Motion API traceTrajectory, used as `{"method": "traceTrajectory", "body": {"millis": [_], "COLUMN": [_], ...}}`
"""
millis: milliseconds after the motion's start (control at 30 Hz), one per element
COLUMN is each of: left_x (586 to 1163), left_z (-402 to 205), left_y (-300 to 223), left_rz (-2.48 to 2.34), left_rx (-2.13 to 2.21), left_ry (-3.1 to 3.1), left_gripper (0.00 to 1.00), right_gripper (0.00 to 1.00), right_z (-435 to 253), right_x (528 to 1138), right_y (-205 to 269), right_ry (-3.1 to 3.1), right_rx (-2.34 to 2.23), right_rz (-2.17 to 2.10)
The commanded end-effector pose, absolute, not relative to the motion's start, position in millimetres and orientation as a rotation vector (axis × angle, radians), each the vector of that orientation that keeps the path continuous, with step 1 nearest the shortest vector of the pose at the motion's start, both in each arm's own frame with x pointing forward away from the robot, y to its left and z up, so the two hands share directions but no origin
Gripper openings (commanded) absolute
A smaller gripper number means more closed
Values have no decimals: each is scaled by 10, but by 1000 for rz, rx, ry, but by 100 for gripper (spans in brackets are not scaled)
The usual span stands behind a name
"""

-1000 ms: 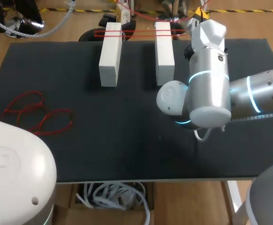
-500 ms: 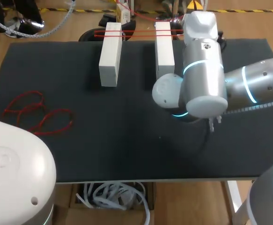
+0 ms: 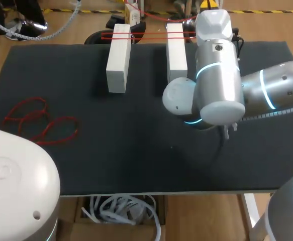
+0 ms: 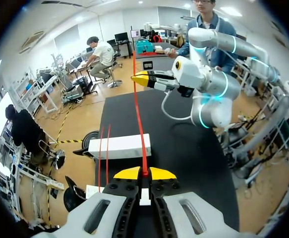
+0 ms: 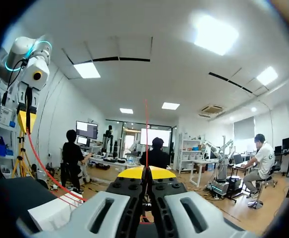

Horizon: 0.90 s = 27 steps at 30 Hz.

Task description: Grab the tape and strap the tape.

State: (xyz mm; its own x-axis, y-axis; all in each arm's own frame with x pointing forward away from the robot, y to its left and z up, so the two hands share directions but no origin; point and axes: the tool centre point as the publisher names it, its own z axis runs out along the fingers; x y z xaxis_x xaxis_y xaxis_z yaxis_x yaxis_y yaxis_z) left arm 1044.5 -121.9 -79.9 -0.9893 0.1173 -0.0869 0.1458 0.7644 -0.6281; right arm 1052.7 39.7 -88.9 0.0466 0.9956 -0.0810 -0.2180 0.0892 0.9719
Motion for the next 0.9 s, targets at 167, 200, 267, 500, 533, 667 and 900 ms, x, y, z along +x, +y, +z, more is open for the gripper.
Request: {"method": "traceTrajectory", "body": {"millis": [167,200,267,500,533,667,900], "left_x": [10443,10443,10443,10443,10443,10443,10443], "left_z": [-789,-789,-789,-789,-789,-789,-789], "left_y": [-1220,-1220,-1220,-1220,-1220,-1220,-1220], "left_rz": [-1037,-1037,-1037,-1037,-1037,-1037,-1037], "left_rx": [215,215,215,215,215,215,215], "left_ry": [2914,2914,2914,2914,2914,2914,2914], "left_gripper": [0,0,0,0,0,0,0], "right_gripper": [0,0,0,0,0,0,0], "right_z": [-838,-822,-800,-731,-713,-656,-550], "right_x": [10612,10654,10724,10803,10800,10792,10791], "right_y": [409,427,467,618,644,659,635], "right_ry": [1047,1040,1082,1327,1373,1437,1510], "right_rx": [1036,1075,1114,1073,1006,940,643], "right_rz": [1223,1221,1176,935,901,863,762]}}
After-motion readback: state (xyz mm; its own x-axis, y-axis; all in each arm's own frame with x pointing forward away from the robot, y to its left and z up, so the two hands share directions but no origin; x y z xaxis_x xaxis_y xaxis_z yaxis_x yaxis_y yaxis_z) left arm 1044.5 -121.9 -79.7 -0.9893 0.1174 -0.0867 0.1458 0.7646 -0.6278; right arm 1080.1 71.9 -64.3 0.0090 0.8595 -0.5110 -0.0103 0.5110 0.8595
